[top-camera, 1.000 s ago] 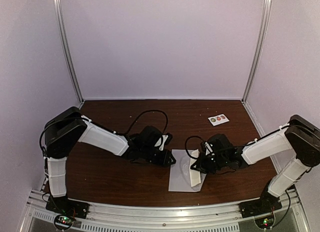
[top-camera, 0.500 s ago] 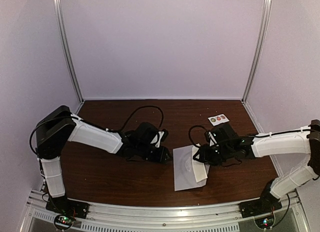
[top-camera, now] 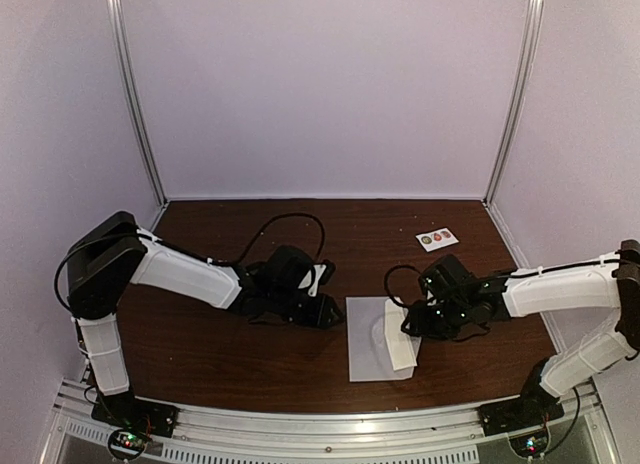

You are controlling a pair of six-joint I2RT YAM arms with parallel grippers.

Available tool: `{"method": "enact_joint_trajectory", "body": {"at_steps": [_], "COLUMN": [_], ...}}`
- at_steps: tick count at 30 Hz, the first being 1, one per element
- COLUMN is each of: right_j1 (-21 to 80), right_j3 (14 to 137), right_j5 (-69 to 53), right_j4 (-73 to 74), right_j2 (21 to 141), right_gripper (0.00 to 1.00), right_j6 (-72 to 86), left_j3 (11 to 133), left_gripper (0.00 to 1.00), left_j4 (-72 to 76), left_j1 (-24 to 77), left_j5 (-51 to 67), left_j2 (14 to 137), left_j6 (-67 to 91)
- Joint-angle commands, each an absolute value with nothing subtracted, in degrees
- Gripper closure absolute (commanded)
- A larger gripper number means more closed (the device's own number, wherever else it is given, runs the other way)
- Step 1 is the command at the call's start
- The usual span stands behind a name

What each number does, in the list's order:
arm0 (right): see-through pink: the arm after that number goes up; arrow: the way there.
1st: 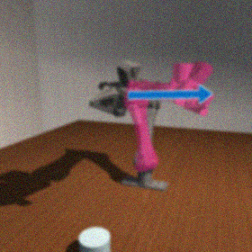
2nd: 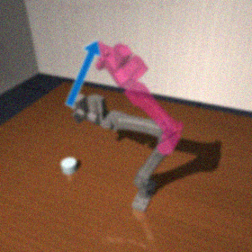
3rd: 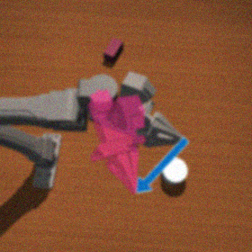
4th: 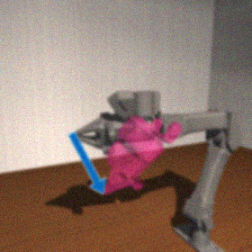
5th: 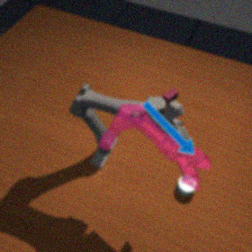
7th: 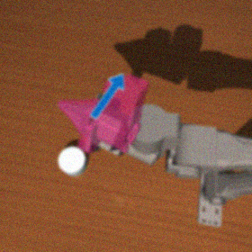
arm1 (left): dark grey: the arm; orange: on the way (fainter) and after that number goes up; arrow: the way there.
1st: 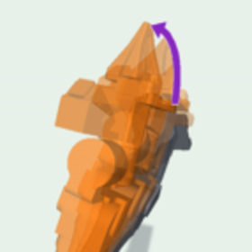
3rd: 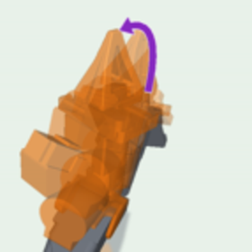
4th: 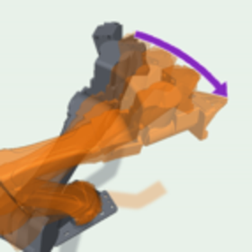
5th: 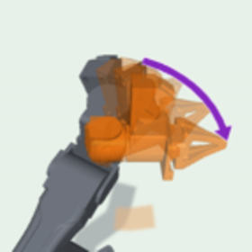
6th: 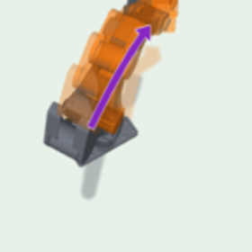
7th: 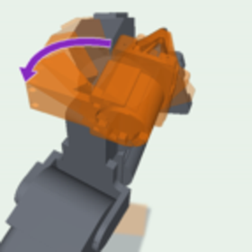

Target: Place the letter into the envelope and seal it

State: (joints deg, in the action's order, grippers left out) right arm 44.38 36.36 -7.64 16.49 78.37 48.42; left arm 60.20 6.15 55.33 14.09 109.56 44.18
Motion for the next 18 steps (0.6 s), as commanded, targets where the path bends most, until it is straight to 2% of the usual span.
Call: {"method": "enact_joint_trajectory", "body": {"at_steps": [1, 9, 18], "right_j1": [44.54, 44.48, 44.49], "right_j3": [34.62, 34.41, 36.12], "right_j5": [-7.5, -7.54, -6.39], "right_j4": [13.96, 13.14, 16.32], "right_j2": [79.37, 81.07, 78.99], "right_gripper": [0.6, 0.69, 0.79], "right_j6": [48.95, 48.65, 47.53], "left_j3": [59.05, 59.85, 60.21], "left_gripper": [0.67, 0.68, 0.74], "left_j4": [9.8, 11.98, 12.73], "left_j1": [55.1, 56.05, 56.42], "left_j5": [16.61, 18.84, 19.11], "left_j2": [109.3, 112.16, 114.12], "left_j6": [45.74, 46.88, 47.76]}}
